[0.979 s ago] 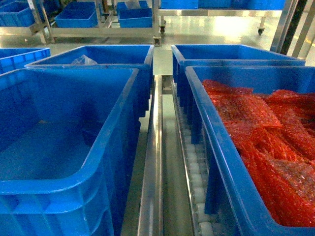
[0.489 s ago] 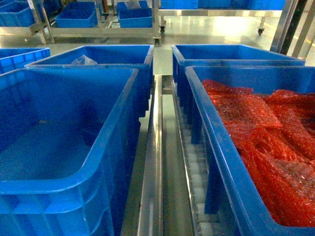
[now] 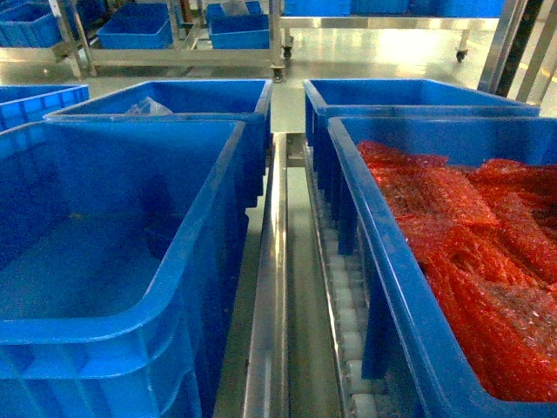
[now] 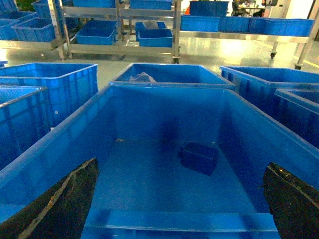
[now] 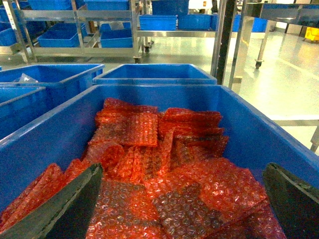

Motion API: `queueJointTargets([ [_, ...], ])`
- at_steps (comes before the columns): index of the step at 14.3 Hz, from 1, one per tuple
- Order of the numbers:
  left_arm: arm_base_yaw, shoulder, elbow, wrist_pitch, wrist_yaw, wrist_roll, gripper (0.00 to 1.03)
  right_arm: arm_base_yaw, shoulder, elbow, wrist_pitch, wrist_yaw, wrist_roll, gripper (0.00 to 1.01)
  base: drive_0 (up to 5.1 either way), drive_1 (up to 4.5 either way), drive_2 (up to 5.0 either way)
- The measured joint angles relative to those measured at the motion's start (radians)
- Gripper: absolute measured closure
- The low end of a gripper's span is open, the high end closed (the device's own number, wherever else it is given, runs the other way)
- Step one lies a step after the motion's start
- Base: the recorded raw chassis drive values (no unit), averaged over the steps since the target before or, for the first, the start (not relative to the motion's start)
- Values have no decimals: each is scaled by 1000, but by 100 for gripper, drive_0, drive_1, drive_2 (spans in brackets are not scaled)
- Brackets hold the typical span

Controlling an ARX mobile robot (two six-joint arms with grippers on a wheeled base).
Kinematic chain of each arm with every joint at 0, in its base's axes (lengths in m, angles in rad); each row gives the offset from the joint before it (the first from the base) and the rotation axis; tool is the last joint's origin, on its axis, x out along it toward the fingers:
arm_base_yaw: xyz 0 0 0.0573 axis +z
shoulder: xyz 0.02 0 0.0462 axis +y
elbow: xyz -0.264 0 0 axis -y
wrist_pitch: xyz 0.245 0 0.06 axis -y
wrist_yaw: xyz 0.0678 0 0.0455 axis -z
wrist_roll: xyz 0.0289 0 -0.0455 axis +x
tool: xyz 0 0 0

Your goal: Pick blue part to blue bin on bottom shelf

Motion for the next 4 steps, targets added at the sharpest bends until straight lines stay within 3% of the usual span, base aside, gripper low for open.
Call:
queueJointTargets([
  [4,0,0,0,0,0,0,5,0,0,0,0,0,0,3,0,0,0],
])
